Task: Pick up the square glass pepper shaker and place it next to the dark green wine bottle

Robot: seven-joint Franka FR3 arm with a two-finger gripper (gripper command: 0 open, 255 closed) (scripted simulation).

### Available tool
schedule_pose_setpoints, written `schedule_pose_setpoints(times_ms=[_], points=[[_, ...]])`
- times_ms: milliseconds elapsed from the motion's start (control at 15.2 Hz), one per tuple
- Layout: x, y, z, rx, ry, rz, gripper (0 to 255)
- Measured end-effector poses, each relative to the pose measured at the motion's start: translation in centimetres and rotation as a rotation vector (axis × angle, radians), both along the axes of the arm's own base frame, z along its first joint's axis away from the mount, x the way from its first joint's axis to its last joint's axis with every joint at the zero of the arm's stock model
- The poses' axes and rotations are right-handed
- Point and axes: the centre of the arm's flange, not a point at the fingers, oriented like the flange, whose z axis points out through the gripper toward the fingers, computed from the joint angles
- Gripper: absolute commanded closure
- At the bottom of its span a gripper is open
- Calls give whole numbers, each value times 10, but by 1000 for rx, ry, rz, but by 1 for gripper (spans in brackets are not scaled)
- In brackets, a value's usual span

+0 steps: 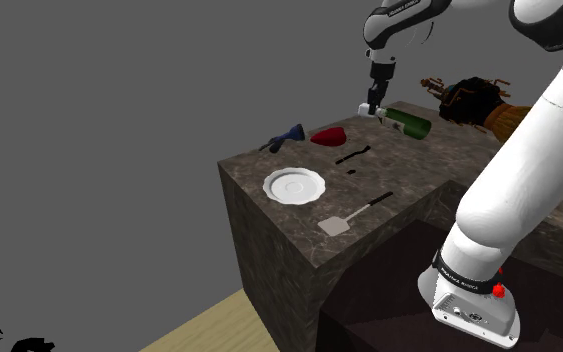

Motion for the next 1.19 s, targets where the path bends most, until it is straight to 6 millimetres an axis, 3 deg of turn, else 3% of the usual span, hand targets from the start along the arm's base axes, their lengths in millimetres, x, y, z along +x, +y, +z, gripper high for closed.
schedule_pose_setpoints(times_ms=[1188], points=[[-168,-164,1,1,0,-1,255]])
